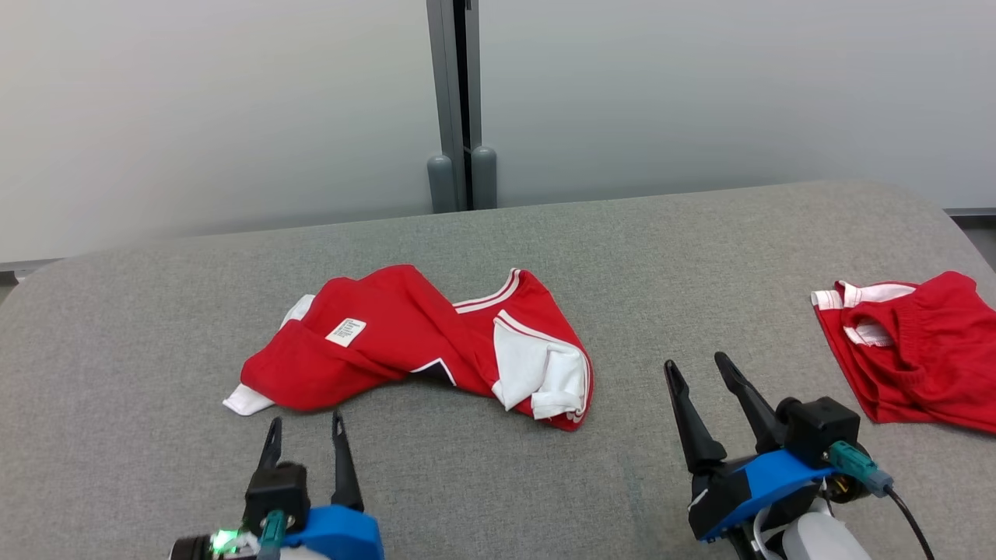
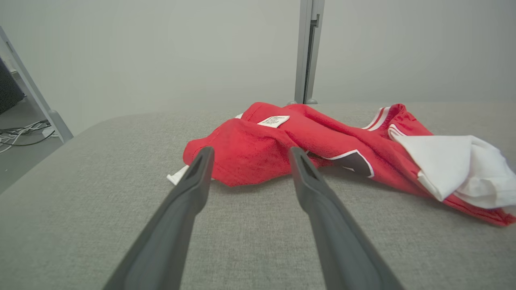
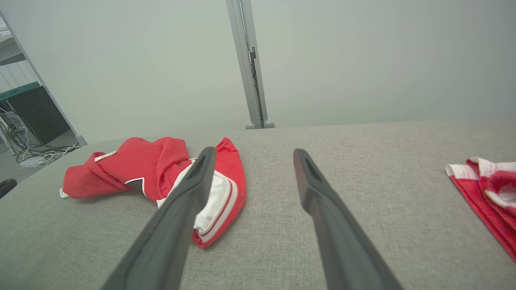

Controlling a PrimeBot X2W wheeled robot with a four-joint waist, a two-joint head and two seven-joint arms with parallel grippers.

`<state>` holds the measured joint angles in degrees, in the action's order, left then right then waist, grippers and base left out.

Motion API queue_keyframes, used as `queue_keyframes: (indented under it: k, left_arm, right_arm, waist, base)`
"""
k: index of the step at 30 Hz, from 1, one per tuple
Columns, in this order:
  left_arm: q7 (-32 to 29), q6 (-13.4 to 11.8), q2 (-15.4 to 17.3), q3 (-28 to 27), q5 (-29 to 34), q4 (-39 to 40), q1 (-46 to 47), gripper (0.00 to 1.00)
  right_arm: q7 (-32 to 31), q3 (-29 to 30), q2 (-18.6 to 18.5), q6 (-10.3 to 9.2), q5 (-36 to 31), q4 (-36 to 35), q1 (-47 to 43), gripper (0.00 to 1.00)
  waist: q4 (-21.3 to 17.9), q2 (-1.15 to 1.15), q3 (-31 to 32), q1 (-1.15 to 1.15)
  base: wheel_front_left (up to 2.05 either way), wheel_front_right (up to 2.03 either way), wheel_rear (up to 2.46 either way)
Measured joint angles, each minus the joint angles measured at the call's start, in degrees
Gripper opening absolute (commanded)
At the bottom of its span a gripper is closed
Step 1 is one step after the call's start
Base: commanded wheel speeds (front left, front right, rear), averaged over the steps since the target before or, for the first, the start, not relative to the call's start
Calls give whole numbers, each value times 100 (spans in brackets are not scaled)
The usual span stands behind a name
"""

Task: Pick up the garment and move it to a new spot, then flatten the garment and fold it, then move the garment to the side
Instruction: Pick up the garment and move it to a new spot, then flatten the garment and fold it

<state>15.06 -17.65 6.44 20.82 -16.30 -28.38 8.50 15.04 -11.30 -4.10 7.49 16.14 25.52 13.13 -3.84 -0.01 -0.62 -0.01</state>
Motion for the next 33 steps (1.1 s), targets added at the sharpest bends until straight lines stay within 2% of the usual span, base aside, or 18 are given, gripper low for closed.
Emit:
queue_keyframes:
  k: [8,12,16,25,33]
  left_arm:
    - [0,108,-163,-591,495,495,-993,100]
    - [0,215,-240,-736,658,575,-1081,100]
    - [0,308,-297,-798,771,586,-1072,100]
    - [0,453,-348,-431,818,580,-847,100]
    - [0,323,-353,70,477,588,-713,100]
  right_arm:
    - [0,144,69,-1,-153,210,-227,100]
    - [0,107,85,-1,-216,270,-287,100]
    - [0,-179,88,-1,-303,301,-237,100]
    - [0,-1045,-64,0,-471,769,636,100]
    - [-1,-1277,-315,0,-842,1852,1326,100]
  waist:
    - [3,1,153,0]
    - [33,1,138,0]
    - [152,1,78,0]
    - [717,1,-212,1]
    - [1346,2,-606,2]
  base:
    - [0,0,0]
    - [0,0,0]
    - [0,0,0]
    - [0,0,0]
    - [0,0,0]
